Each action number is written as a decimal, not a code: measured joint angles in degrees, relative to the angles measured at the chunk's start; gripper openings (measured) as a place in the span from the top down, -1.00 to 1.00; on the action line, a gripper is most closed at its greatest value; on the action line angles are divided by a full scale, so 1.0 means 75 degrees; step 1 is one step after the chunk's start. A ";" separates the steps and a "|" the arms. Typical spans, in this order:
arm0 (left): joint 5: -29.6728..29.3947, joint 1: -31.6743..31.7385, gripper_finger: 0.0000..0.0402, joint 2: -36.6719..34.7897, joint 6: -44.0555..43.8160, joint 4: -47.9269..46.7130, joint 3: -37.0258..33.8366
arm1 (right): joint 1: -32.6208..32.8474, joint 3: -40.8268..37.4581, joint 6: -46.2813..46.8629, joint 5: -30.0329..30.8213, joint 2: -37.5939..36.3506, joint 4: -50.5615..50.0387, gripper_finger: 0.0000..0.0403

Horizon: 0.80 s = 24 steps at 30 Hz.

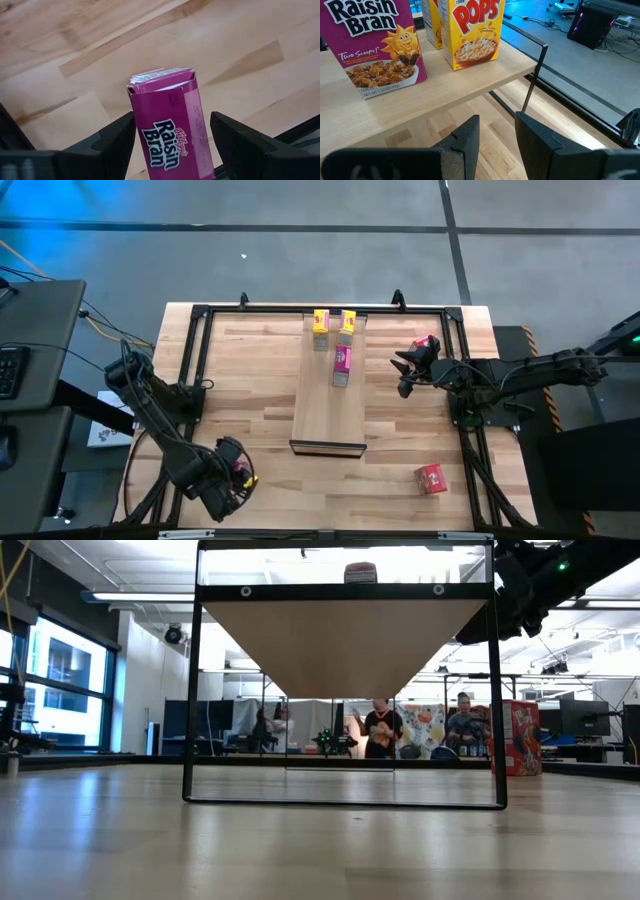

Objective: Stack cereal on shelf
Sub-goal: Put the purple cereal box on the shelf

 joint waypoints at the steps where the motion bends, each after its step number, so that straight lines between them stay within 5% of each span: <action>1: 0.0005 0.0000 -0.23 0.0040 -0.0001 0.0006 0.0000 | 0.0000 0.0000 0.0000 0.0001 0.0003 0.0000 0.43; 14: 0.0318 0.0044 -0.16 0.0330 0.0009 -0.0039 0.0000 | 0.0000 0.0000 0.0002 0.0000 0.0003 0.0000 0.43; 24: 0.0329 0.0147 0.20 0.0333 0.0147 -0.0040 0.0001 | 0.0000 0.0000 0.0008 0.0000 0.0003 -0.0003 0.43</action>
